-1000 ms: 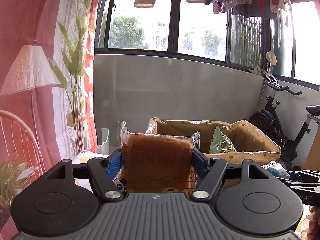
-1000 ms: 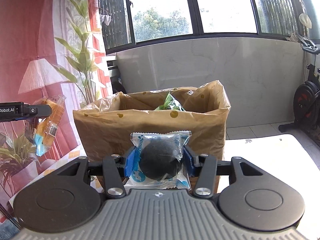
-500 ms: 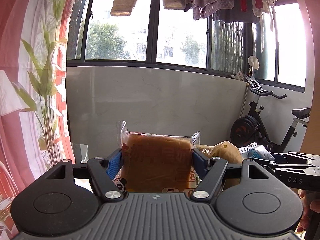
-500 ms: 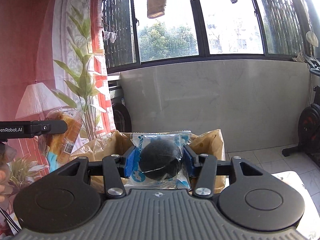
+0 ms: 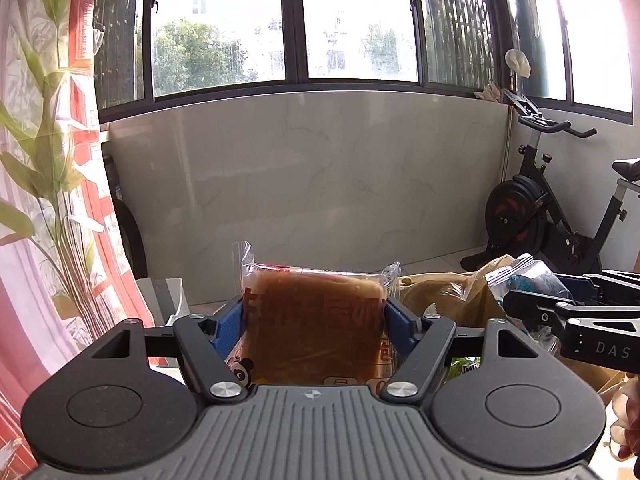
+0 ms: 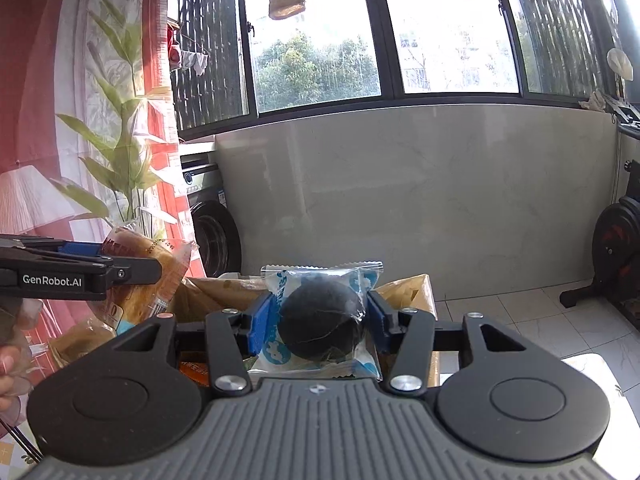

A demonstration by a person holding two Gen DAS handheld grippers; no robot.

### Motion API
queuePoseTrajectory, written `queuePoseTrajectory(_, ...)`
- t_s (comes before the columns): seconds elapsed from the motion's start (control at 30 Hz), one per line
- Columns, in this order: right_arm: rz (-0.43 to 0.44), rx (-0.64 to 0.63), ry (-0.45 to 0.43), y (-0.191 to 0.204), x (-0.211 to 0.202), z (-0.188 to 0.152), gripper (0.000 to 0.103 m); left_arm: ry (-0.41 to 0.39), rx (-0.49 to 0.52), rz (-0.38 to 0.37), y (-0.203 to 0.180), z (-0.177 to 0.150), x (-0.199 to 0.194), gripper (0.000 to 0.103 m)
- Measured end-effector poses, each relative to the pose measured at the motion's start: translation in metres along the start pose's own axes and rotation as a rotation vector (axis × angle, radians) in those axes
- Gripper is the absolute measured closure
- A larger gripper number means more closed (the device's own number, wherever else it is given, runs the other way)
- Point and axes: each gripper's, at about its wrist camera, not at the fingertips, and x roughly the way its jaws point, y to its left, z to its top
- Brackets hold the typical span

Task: Organize snacks
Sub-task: 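Lift both packages over the box and open both tools to drop them, then move both open tools back down to the snacks beside the box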

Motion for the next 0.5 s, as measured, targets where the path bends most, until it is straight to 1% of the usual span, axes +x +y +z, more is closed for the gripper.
queuePoseTrajectory(0.03, -0.004, 0.005, 0.001, -0.001, 0.002, -0.001, 0.048, 0.013, -0.002, -0.008, -0.001, -0.001, 0.004, 0.027)
queuePoseTrajectory(0.07, 0.004, 0.012, 0.004, -0.004, 0.004, -0.002, 0.039, 0.028, -0.006, -0.02, -0.001, -0.003, 0.009, 0.027)
queuePoseTrajectory(0.1, 0.016, 0.021, 0.008, -0.006, 0.005, -0.002, 0.034, 0.044, -0.015, -0.028, 0.001, -0.005, 0.013, 0.027)
queuePoseTrajectory(0.2, 0.027, 0.015, -0.015, -0.006, -0.003, -0.001, 0.034, 0.037, -0.026, -0.009, 0.005, -0.01, 0.013, 0.026)
queuePoseTrajectory(0.27, 0.022, 0.003, -0.022, -0.003, -0.008, -0.001, 0.034, 0.033, -0.034, -0.004, 0.009, -0.007, 0.009, 0.026)
queuePoseTrajectory(0.5, 0.02, 0.005, -0.015, 0.003, -0.025, -0.003, 0.034, -0.011, -0.041, 0.015, 0.021, -0.001, -0.025, 0.026)
